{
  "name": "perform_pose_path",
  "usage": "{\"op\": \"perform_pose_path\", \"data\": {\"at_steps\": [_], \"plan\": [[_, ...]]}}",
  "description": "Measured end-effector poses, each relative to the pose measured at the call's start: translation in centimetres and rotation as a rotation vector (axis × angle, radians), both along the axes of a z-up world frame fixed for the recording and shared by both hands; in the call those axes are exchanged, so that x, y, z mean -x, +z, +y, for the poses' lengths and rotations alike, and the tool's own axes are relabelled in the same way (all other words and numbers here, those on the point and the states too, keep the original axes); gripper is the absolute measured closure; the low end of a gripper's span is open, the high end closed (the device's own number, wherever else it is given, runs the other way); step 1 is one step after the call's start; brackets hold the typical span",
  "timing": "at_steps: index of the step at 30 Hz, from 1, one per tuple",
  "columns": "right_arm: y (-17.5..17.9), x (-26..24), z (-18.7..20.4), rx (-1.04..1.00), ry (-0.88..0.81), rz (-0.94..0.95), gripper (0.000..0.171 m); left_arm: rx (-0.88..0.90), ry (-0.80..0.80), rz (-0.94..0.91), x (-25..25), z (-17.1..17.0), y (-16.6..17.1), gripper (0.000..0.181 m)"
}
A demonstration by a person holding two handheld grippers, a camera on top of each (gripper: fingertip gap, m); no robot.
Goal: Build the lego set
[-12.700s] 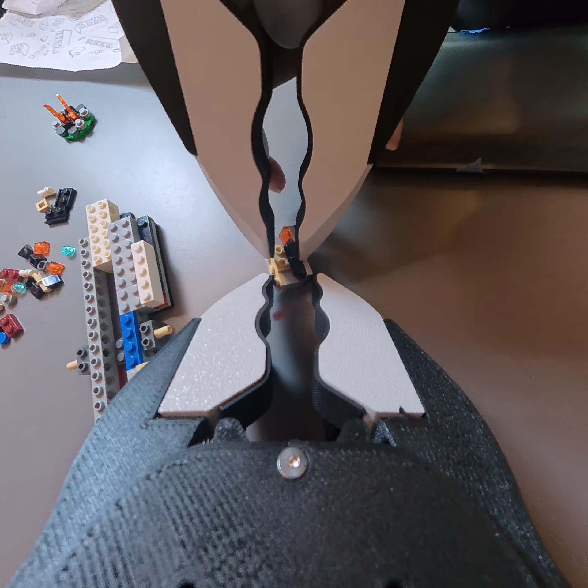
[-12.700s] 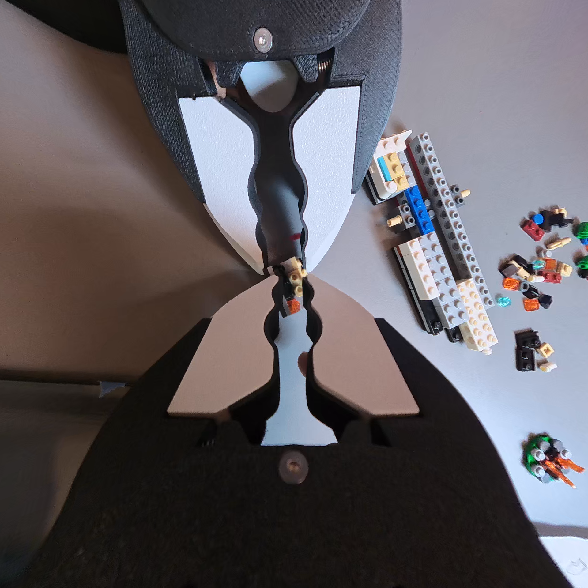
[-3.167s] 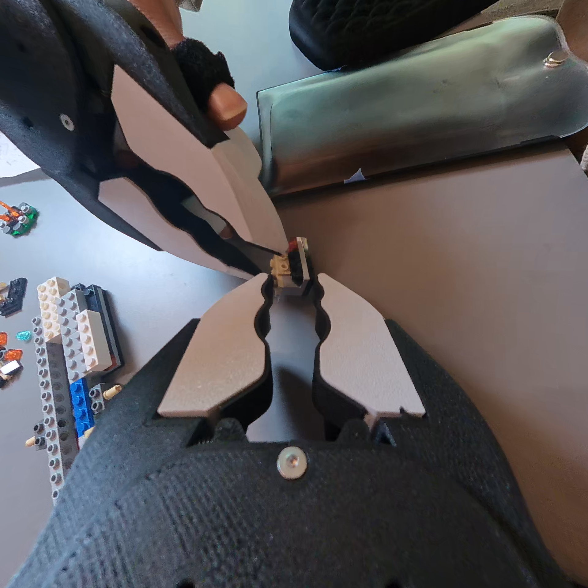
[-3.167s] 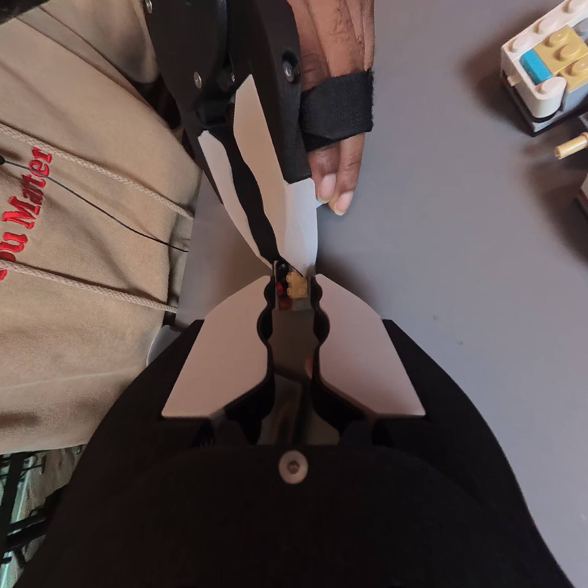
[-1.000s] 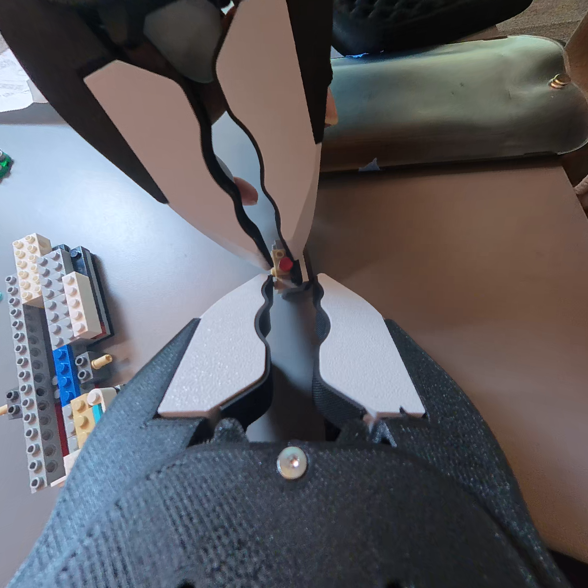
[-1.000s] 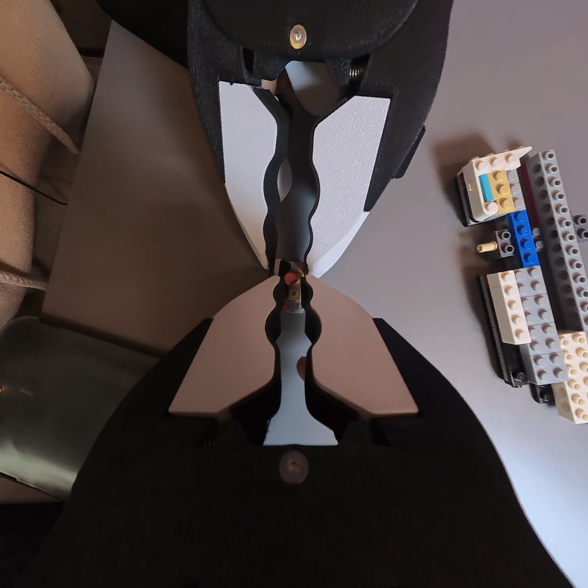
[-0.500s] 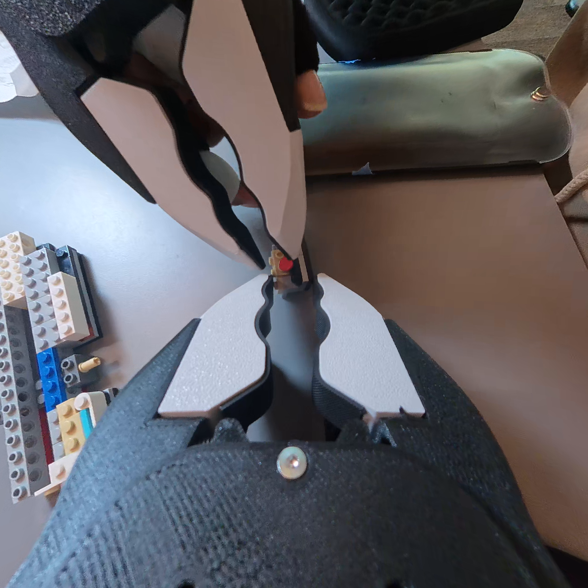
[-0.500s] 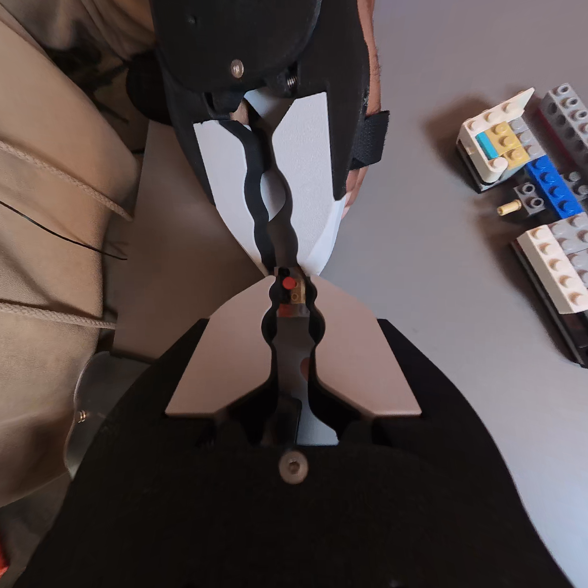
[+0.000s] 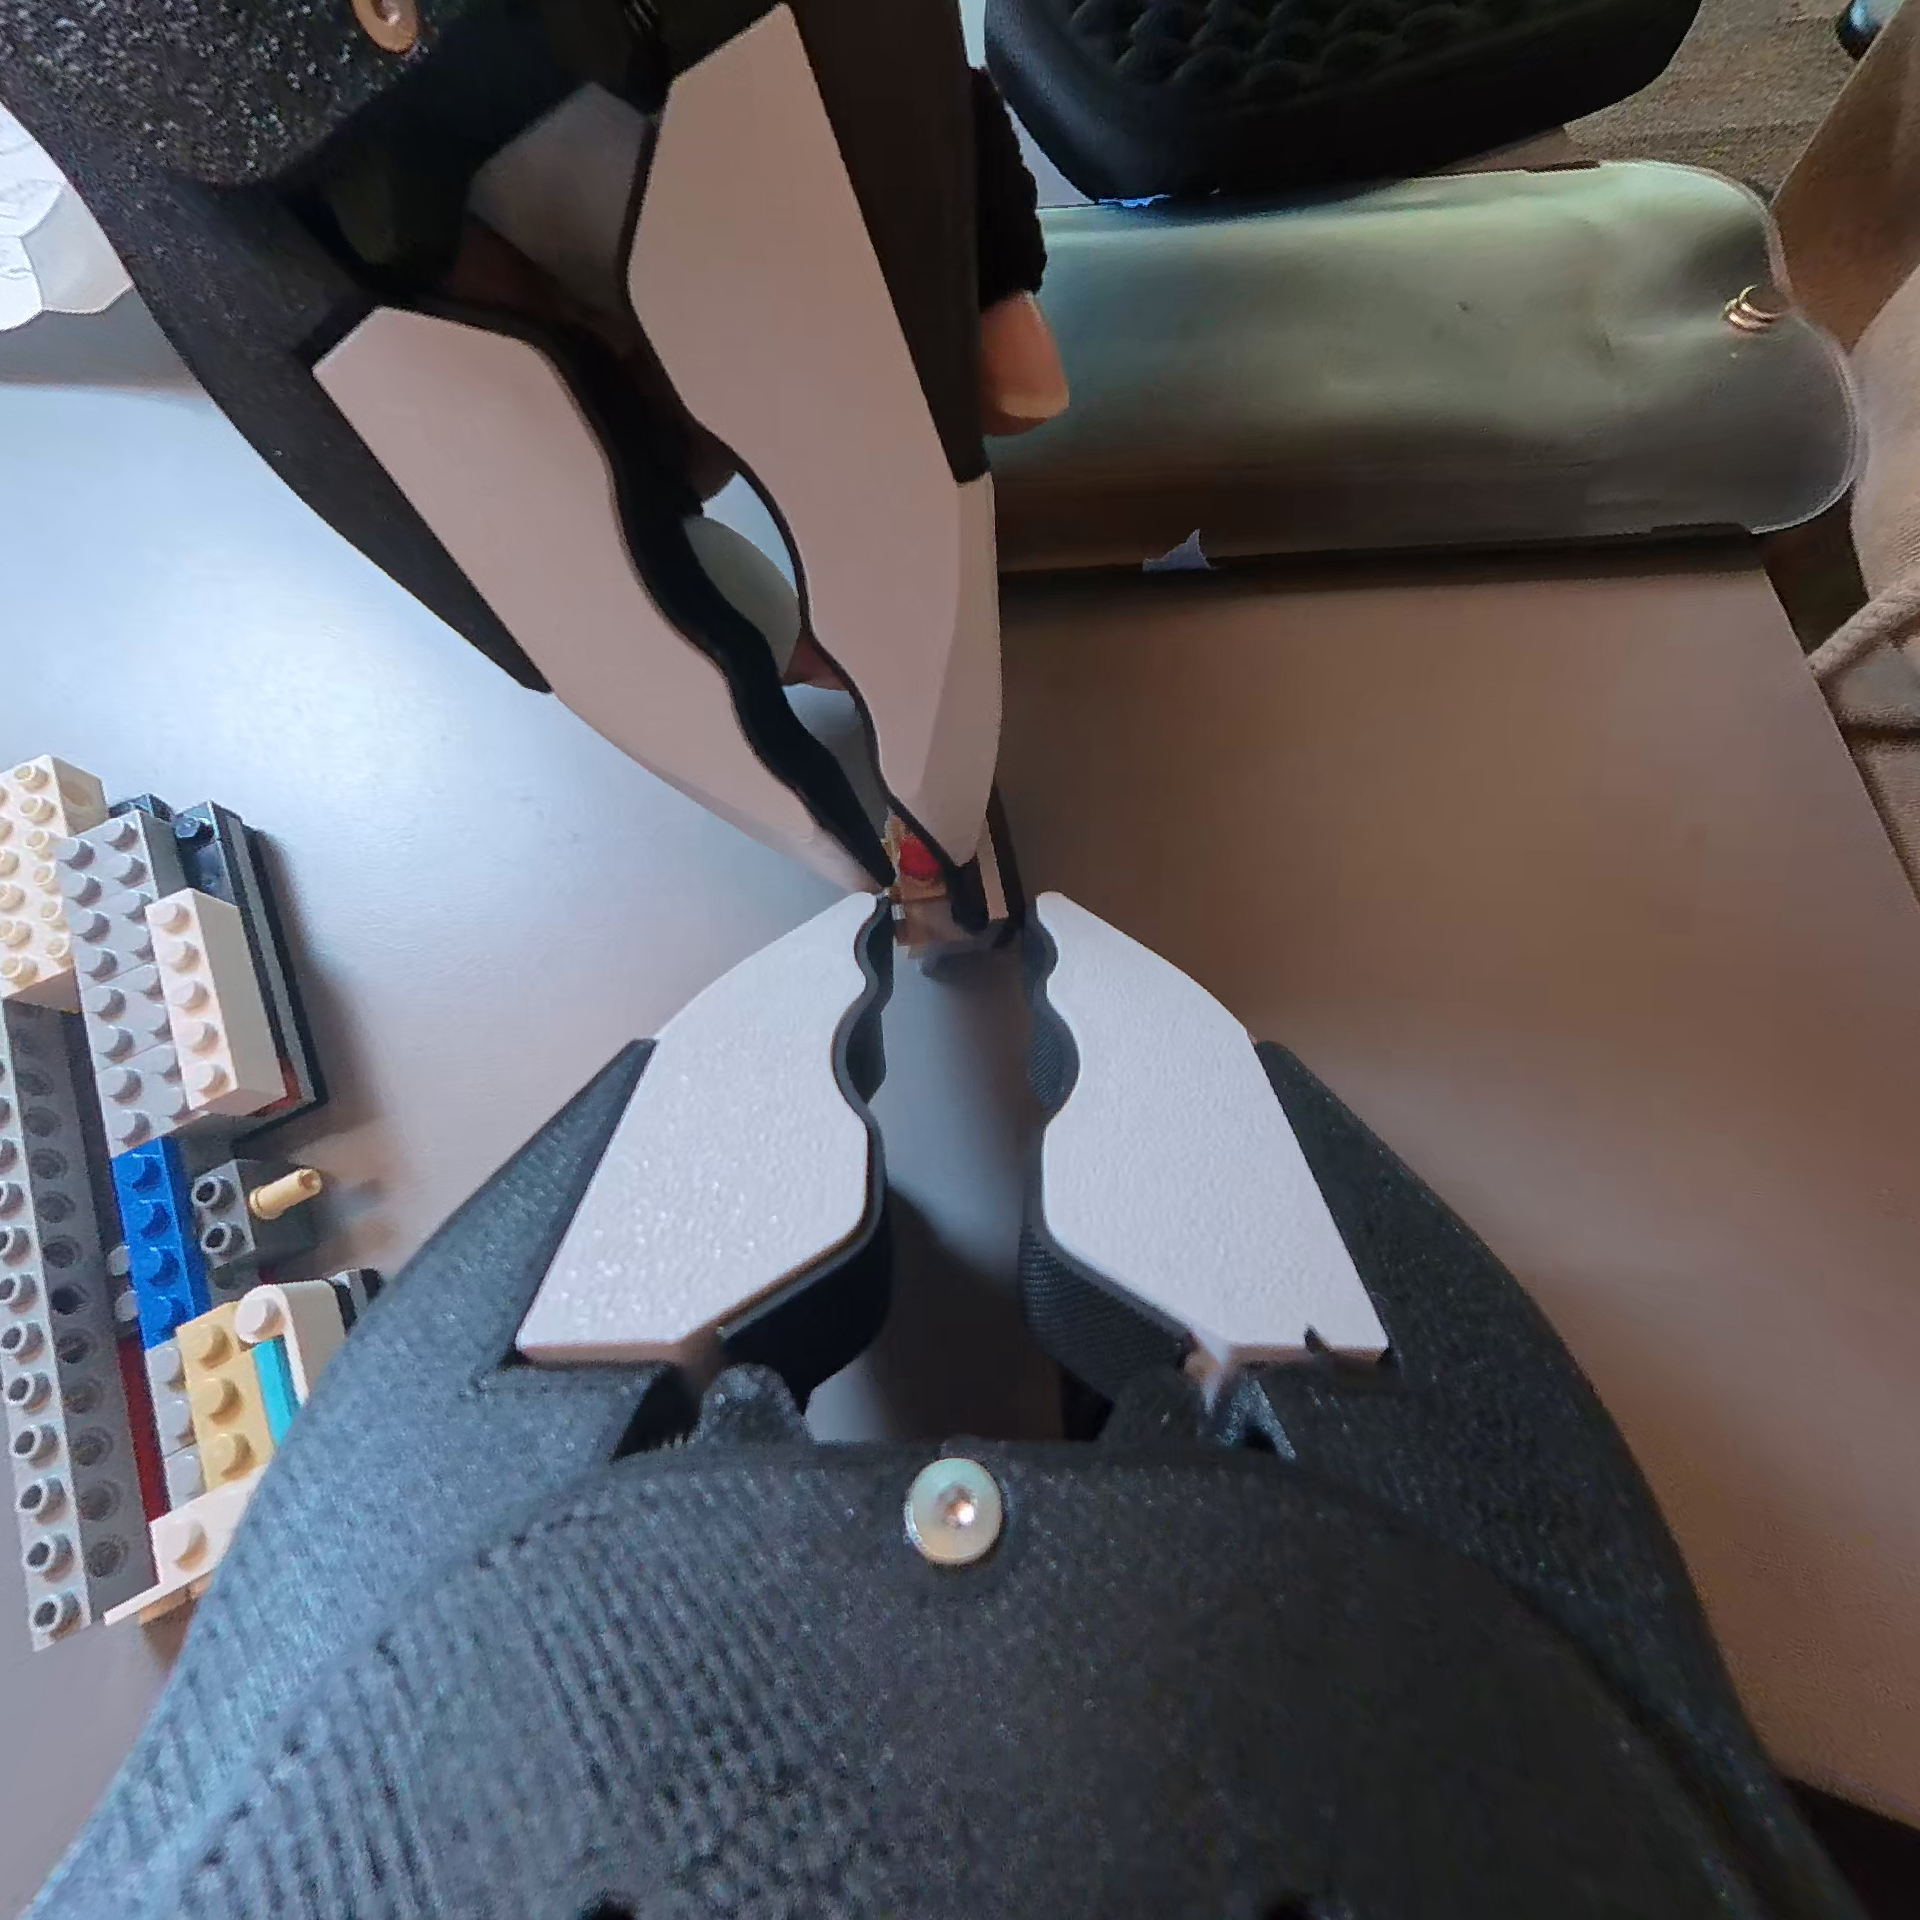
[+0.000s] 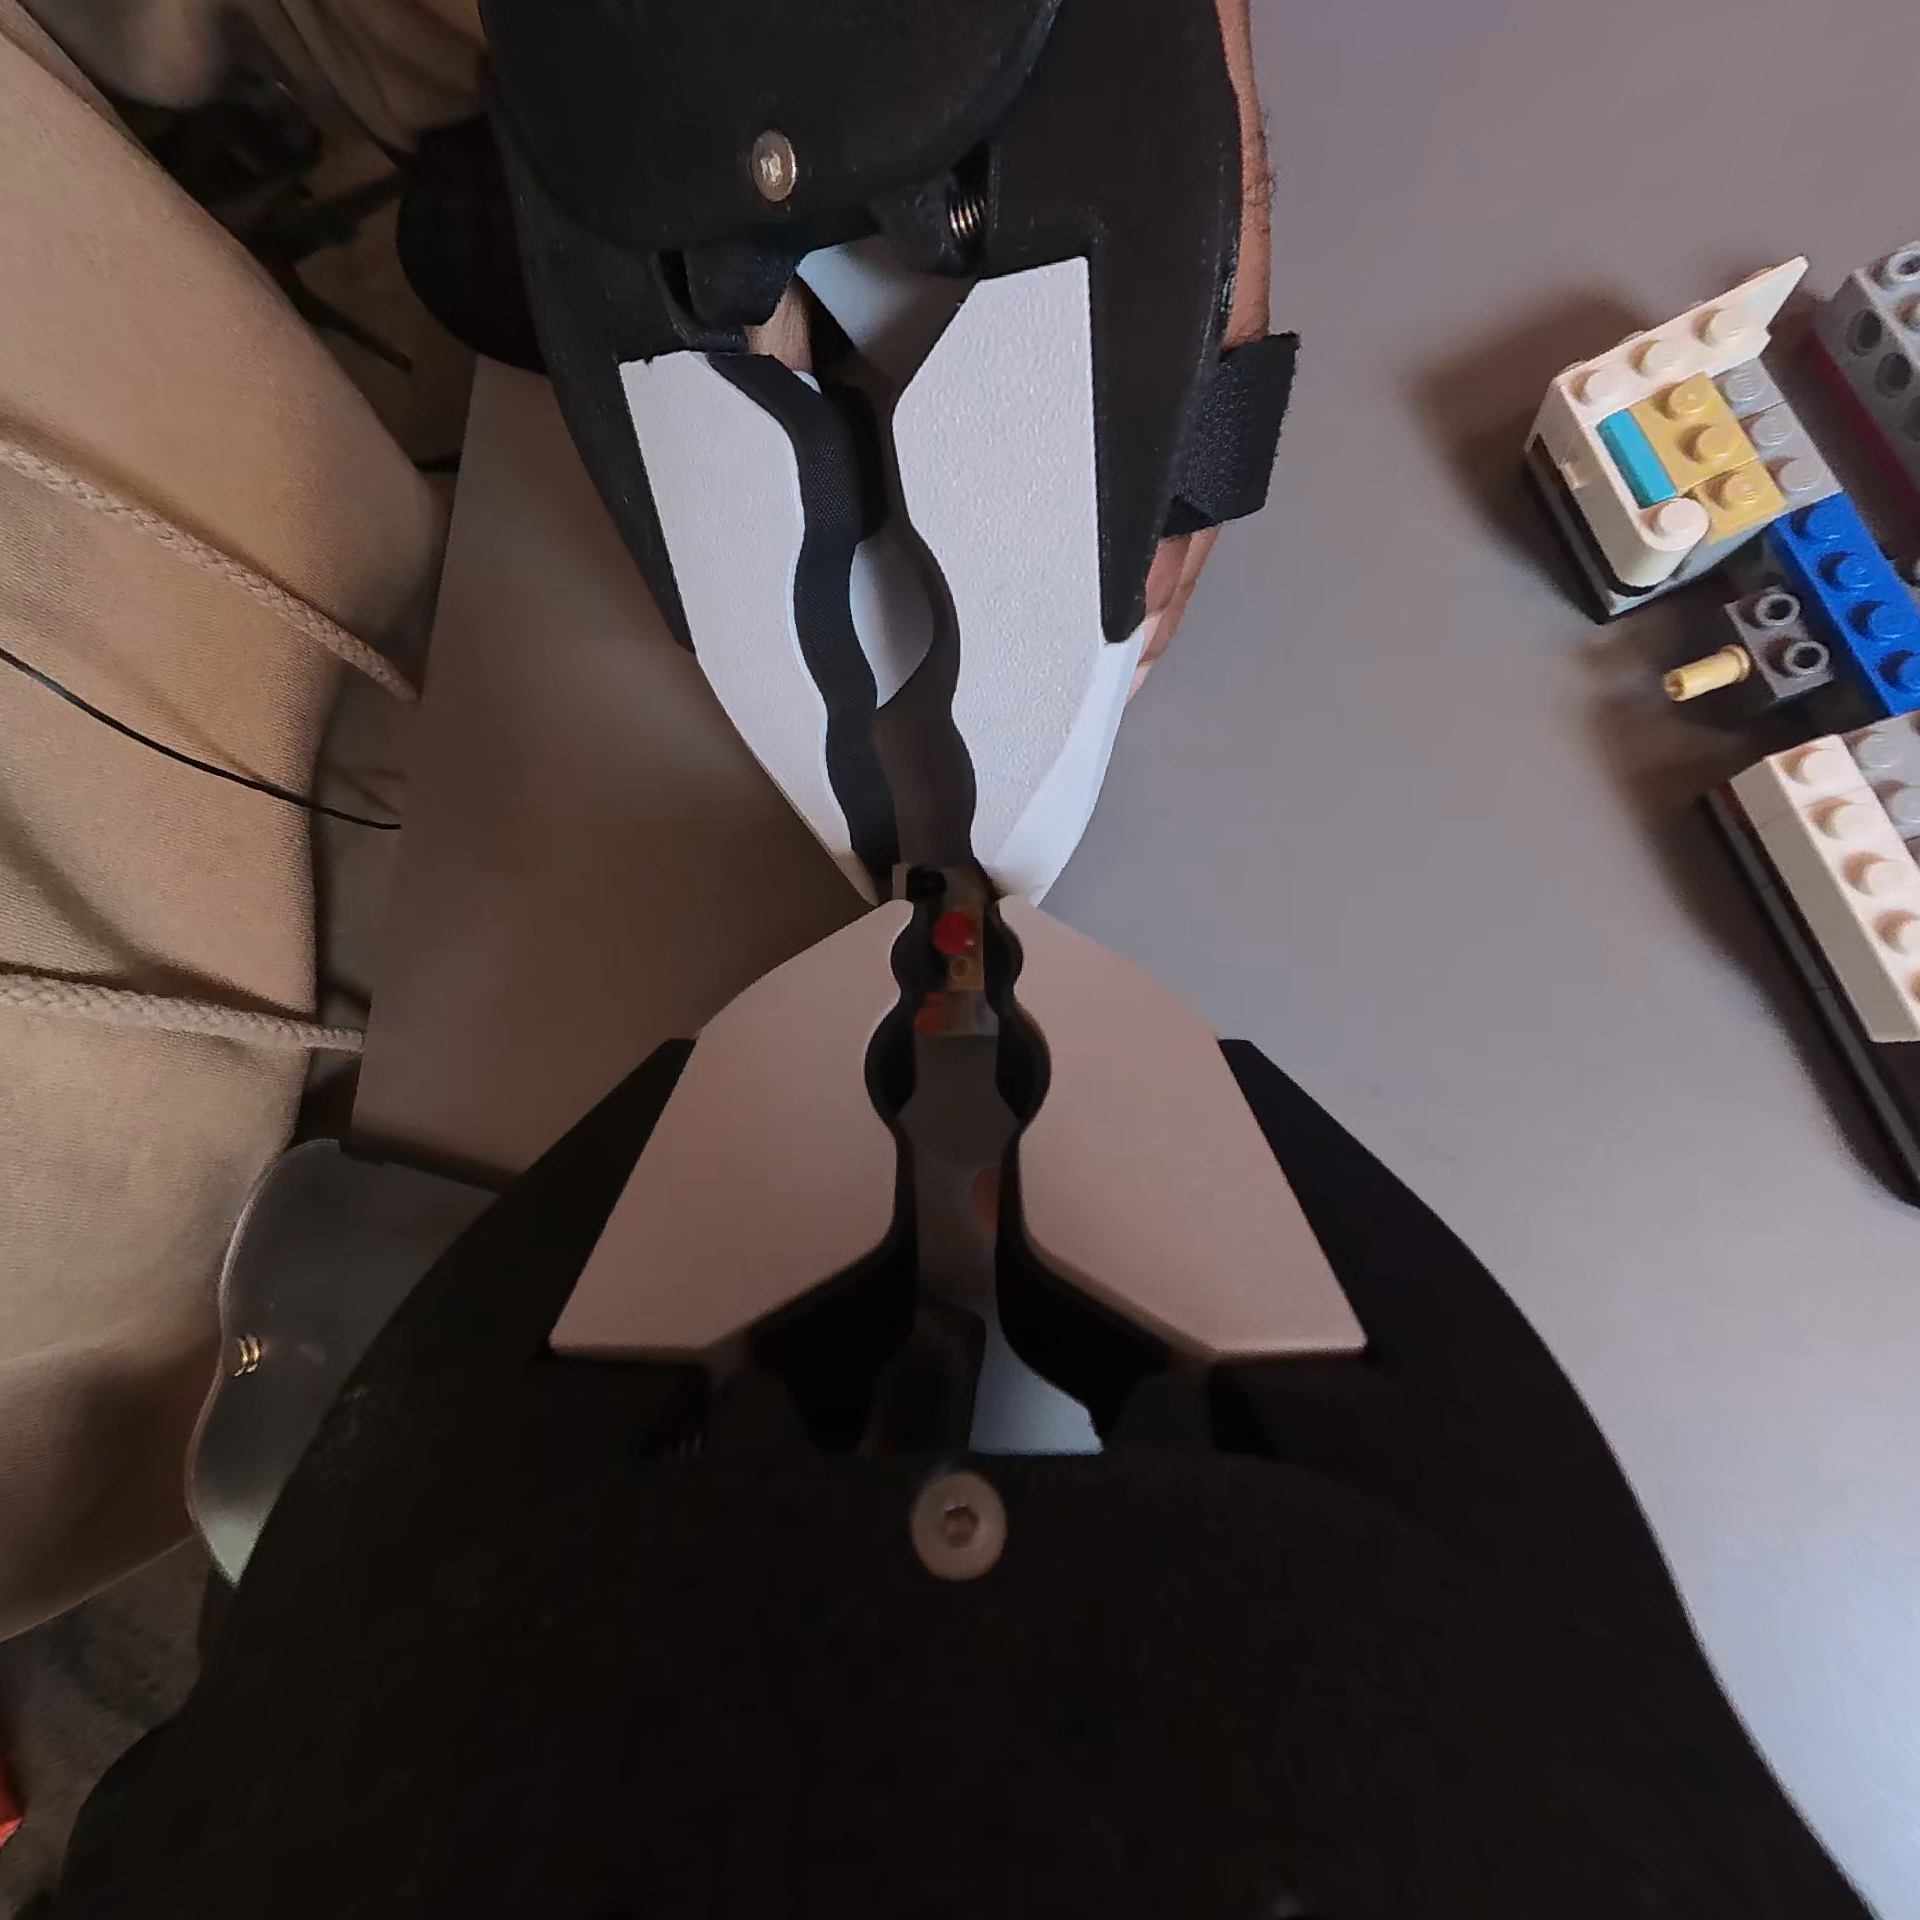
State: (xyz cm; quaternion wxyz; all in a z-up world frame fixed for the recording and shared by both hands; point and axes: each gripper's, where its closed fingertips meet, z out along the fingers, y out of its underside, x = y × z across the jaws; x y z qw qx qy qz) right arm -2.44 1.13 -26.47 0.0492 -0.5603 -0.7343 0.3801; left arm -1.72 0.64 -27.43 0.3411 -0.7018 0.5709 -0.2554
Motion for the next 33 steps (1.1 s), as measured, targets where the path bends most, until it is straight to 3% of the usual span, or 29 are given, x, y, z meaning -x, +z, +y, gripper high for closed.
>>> {"op": "perform_pose_path", "data": {"at_steps": [12,25,33], "plan": [[0.8,0.1,0.4,0.056,-0.04,0.018,0.159,-0.006,0.0,-0.002,0.0,0.0,0.0,0.157],[1.4,-1.1,0.2,0.472,-0.109,-0.144,0.144,-0.112,-0.017,-0.092,-0.9,0.1,2.3,0.158],[1.6,-1.2,-0.3,0.572,-0.108,-0.167,0.146,-0.155,-0.025,-0.094,-1.0,0.0,2.8,0.158]]}}
